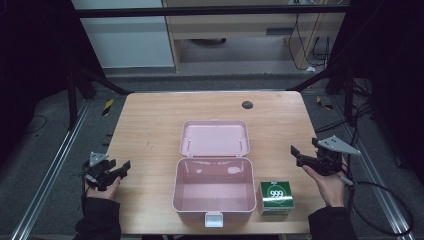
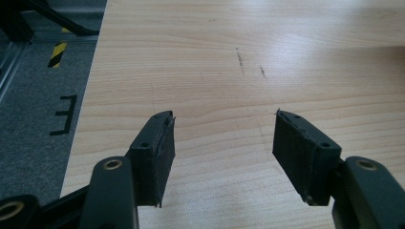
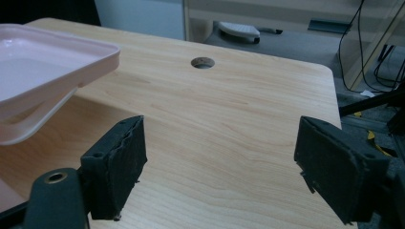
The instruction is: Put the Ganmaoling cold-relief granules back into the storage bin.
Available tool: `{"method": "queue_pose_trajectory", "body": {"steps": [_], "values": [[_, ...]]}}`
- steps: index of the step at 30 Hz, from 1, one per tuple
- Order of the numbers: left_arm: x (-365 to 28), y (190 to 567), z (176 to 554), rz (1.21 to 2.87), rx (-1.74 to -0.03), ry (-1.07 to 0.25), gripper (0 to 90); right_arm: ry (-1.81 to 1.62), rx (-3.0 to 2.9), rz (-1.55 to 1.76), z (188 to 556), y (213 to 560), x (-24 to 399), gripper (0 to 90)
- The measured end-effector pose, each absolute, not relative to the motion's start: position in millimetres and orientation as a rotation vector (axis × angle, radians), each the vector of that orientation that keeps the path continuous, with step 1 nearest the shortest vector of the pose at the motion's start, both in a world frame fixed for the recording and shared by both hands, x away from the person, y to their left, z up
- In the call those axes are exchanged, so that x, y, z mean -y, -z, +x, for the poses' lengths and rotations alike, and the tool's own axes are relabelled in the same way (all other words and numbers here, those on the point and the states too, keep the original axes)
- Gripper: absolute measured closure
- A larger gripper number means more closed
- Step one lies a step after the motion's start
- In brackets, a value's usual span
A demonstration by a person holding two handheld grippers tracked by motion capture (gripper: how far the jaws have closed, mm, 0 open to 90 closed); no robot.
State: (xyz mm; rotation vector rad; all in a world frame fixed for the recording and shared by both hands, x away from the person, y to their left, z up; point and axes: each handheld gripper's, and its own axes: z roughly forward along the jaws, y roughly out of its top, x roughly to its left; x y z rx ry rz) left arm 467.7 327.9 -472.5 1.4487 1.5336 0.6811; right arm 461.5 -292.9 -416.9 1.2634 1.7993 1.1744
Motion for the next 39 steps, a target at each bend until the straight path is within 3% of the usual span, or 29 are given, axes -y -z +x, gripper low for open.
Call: {"method": "queue_pose_trajectory", "body": {"steps": [22, 39], "values": [[-322, 475, 468, 1.509, -1.493, -0.641, 41.5, -1.093, -1.962, 1.177, 463, 412, 286, 14.0], [-316, 480, 468, 1.593, -1.465, -0.617, 40.1, -0.999, -2.288, 0.881, 456, 382, 264, 10.8]]}}
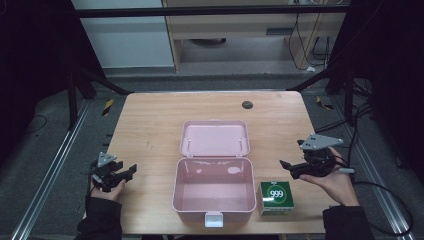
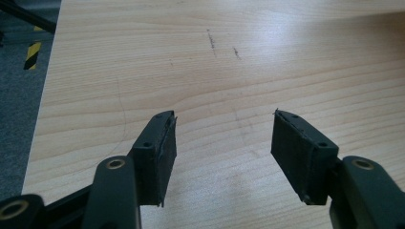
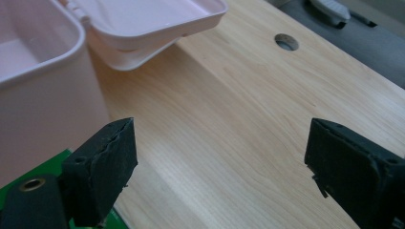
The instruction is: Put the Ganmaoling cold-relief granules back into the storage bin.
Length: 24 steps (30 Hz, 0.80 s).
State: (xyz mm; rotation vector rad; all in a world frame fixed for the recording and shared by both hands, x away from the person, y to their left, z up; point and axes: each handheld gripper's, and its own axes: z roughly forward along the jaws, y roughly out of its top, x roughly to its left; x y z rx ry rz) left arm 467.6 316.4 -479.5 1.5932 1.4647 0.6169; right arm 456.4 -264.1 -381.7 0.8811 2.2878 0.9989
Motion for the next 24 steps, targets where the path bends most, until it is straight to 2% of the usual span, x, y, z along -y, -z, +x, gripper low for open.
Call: {"method": "queue_pose_trajectory", "body": {"steps": [24], "values": [[-312, 483, 468, 1.628, -1.456, -0.628, 36.3, -0.818, -2.572, 0.529, 448, 350, 233, 6.8]]}}
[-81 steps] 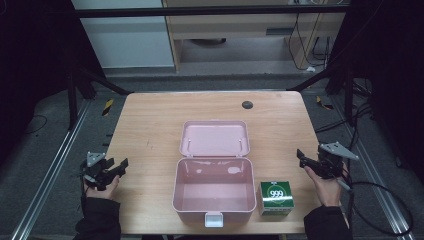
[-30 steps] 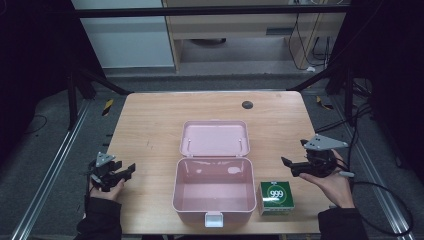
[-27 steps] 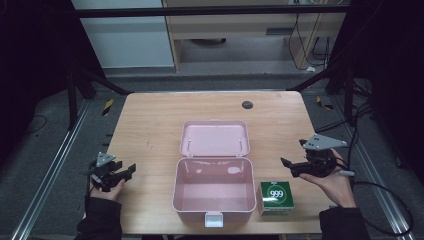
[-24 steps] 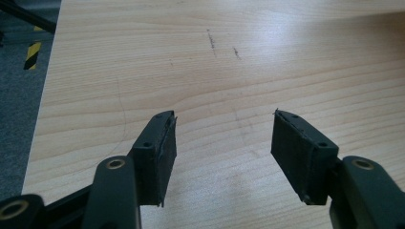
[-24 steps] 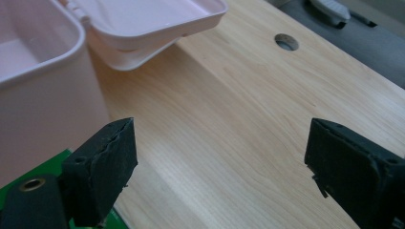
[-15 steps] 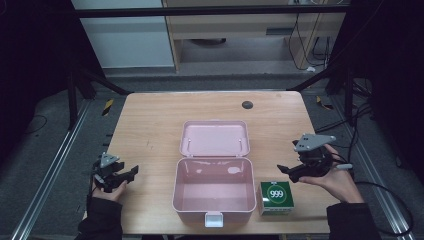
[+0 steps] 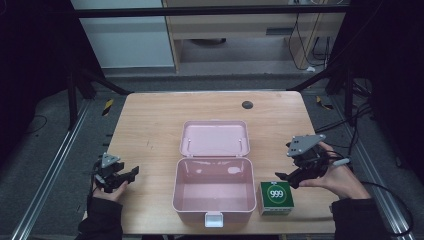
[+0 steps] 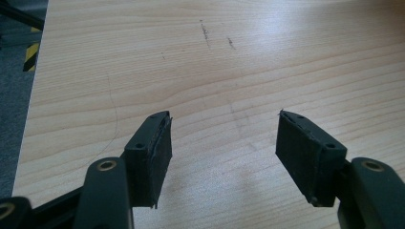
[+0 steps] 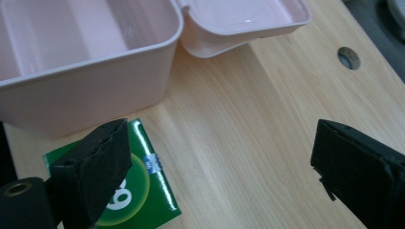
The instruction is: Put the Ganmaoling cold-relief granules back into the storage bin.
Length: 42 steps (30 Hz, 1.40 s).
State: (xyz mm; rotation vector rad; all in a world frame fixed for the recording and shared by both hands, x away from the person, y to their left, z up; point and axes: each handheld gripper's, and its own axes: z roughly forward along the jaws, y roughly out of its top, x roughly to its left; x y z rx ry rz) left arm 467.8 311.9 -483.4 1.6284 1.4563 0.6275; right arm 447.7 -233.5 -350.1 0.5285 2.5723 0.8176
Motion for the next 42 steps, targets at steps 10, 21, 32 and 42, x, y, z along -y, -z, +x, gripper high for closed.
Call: {"method": "queue_pose_trajectory", "body": {"steps": [10, 21, 32, 42], "values": [[-311, 484, 468, 1.637, -1.453, -0.625, 35.8, -0.726, -2.676, 0.431, 445, 352, 223, 6.3], [-311, 484, 468, 1.648, -1.45, -0.625, 35.3, -0.587, -2.76, 0.358, 440, 365, 212, 4.2], [-311, 484, 468, 1.651, -1.449, -0.627, 35.1, -0.519, -2.847, 0.296, 434, 381, 204, 4.3], [-310, 485, 468, 1.655, -1.448, -0.629, 35.0, -0.48, -2.912, 0.263, 431, 397, 200, 3.5]]}}
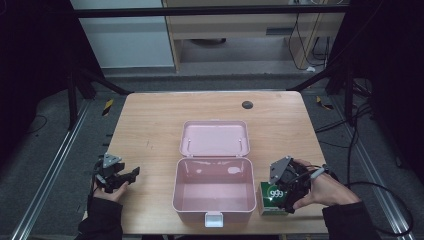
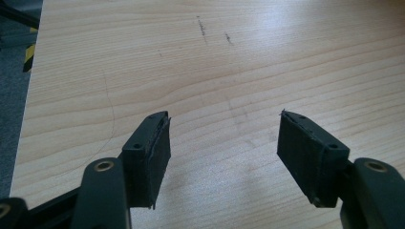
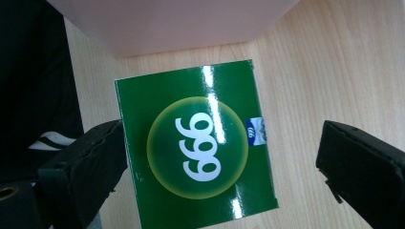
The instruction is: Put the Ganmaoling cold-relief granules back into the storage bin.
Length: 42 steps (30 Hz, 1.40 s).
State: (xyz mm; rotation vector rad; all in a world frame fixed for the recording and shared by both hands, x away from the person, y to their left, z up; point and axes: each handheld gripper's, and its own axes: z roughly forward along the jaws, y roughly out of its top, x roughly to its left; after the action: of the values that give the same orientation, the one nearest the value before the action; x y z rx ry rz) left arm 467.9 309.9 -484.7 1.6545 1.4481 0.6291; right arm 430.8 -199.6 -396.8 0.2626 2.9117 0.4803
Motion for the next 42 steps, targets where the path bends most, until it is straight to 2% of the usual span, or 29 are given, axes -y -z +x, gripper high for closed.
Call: {"method": "queue_pose_trajectory", "body": {"steps": [21, 42], "values": [[-309, 485, 468, 1.655, -1.448, -0.636, 34.9, -0.377, -2.981, 0.223, 433, 423, 188, 3.6], [-310, 485, 468, 1.669, -1.449, -0.636, 34.9, -0.329, -3.039, 0.213, 437, 443, 184, 8.4]]}}
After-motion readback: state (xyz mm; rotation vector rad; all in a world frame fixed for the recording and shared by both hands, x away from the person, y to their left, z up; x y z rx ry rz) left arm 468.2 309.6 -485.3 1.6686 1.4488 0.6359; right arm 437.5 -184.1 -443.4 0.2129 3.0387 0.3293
